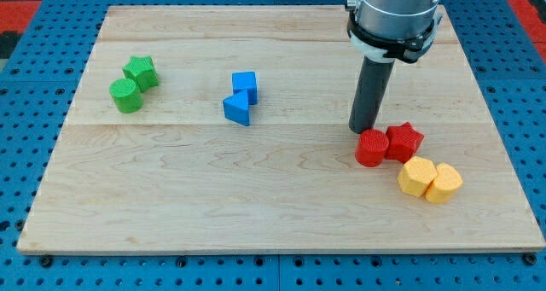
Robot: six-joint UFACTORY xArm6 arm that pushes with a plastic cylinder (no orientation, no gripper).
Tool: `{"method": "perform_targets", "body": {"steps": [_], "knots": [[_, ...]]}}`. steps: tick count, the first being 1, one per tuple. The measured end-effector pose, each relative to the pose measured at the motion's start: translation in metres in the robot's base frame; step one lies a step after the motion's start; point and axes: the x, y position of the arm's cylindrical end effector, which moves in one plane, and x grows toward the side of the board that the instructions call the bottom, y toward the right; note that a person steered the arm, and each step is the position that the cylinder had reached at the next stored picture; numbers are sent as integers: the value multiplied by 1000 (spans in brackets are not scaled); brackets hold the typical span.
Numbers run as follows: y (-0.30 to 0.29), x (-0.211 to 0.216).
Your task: Slide the green circle into the blue cube
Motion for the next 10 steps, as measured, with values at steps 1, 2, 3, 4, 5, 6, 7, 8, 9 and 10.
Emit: {"method": "perform_targets", "body": {"steps": [1, 2, 3, 4, 5, 6, 7, 8, 9, 10], "knots": [[-34, 0], [-58, 0], [-67, 0], [-68, 0], [-90, 0], [-121, 0], [-179, 1], [-240, 1], [-195, -10], [-161, -25]]}}
